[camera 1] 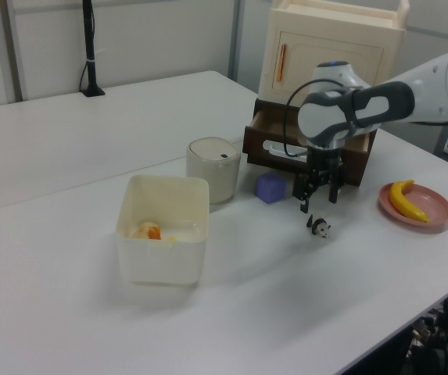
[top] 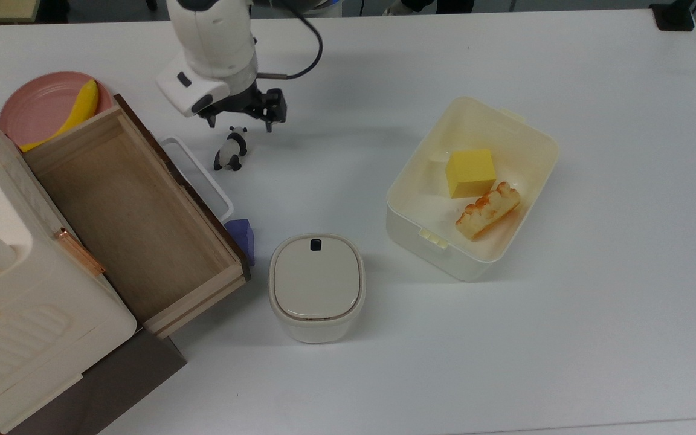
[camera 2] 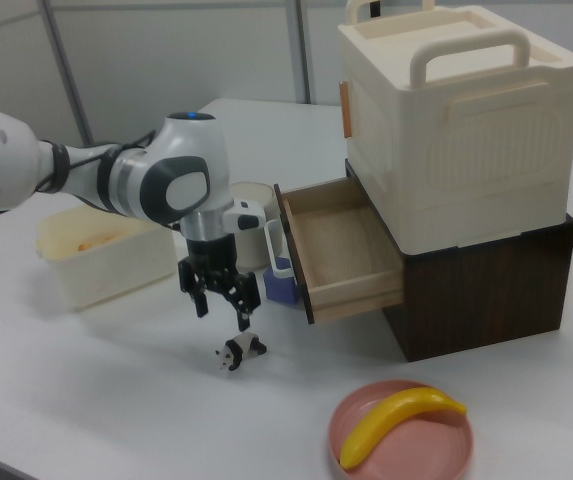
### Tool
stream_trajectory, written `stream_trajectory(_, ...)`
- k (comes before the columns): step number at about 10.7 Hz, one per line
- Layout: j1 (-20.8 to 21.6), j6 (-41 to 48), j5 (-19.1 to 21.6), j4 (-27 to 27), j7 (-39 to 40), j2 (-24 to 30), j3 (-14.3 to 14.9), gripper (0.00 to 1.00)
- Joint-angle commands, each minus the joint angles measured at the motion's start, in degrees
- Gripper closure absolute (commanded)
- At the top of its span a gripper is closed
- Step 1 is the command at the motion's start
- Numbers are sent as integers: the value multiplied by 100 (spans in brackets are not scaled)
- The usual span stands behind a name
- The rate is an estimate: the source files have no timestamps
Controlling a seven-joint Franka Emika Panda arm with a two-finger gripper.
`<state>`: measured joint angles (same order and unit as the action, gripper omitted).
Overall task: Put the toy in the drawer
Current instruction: 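Lift the panda toy up off the table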
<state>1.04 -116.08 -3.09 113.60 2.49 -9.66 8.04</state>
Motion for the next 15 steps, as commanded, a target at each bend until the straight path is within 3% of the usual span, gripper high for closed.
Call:
stream_trajectory(1,54,-353,-393,328,-117,-88,93,14)
stream_trajectory(3,54,-687,-473,566,-109,-176,93,19)
stream_trajectory(4,62,-697,-508,549,-109,-238,93,31)
stream_trajectory(5,89,-697,-508,549,-100,-247,84,55)
stream_trajectory(6,124,-645,-508,514,-65,-221,84,94)
stream_trajectory(7,141,-418,-491,383,-73,-55,84,100)
stream_trajectory(8,211,280,-413,-79,-56,190,58,100)
stream_trajectory(9,273,1114,-133,-884,-30,262,31,100)
stream_trajectory(11,247,2243,902,-2529,268,201,14,100)
stream_trajectory(13,169,2169,1204,-3009,252,184,110,100)
stream_trajectory(15,-77,692,1284,-3002,322,105,346,100)
